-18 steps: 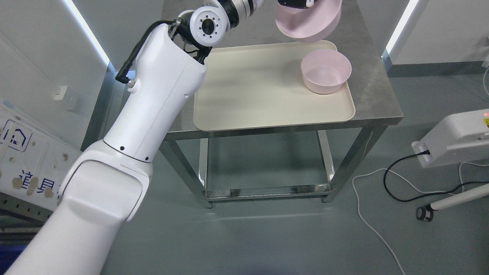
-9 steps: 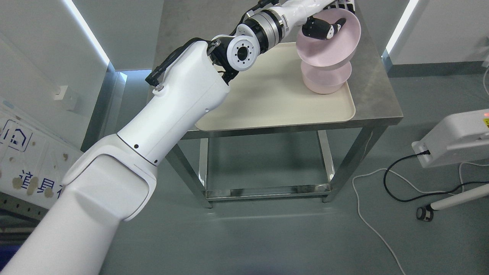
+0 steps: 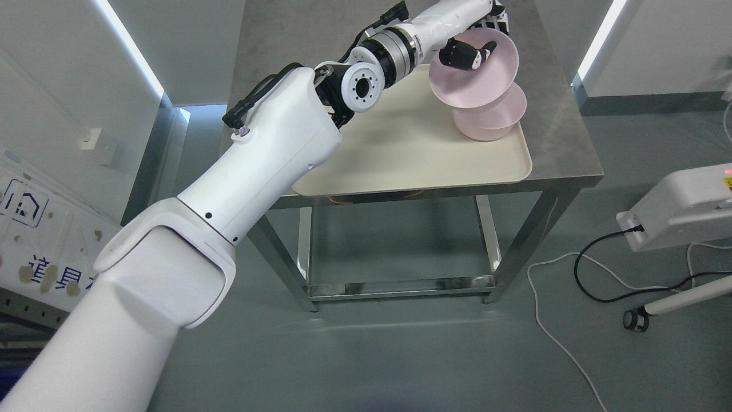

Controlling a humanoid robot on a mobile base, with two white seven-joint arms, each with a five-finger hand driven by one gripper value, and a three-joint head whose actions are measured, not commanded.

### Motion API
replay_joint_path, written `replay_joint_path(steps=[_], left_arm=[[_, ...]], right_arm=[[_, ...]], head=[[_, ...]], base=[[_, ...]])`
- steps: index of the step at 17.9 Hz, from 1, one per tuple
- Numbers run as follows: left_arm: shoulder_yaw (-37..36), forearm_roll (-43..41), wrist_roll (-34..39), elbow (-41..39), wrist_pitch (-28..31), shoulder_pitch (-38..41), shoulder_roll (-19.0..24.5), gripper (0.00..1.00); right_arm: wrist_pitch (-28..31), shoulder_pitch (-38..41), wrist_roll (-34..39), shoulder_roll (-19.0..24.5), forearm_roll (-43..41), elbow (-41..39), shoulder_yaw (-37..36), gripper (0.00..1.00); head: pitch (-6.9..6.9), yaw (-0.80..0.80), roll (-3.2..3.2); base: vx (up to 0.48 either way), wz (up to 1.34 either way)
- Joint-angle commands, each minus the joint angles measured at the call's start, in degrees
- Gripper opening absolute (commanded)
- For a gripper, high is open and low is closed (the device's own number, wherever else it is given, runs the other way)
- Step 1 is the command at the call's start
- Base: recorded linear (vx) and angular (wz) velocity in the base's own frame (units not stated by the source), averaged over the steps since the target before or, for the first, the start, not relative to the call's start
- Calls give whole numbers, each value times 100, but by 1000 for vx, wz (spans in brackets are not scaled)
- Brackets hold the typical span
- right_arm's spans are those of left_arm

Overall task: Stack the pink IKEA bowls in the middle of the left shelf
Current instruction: 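Lift the bowl and lower it into the farther pink bowl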

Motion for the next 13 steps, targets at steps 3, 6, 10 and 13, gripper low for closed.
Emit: replay_joint_path(steps=[3,6,10,13], left_arm=[[105,32,38,341,7,-58,85,7],[228,-3,82,367,7,-58,85,17],[246,-3,30,359,7,-58,85,32],[455,32,-198,297,-72,-15,85,48]], right_arm=[[1,0,4,-100,0,0,0,100],[1,0,4,-100,0,0,0,100],[1,0,4,-100,0,0,0,100],[1,0,4,-100,0,0,0,100]], head=[[0,0,0],[0,0,0],[0,0,0],[0,0,0]], base=[[0,0],[0,0],[0,0],[0,0]])
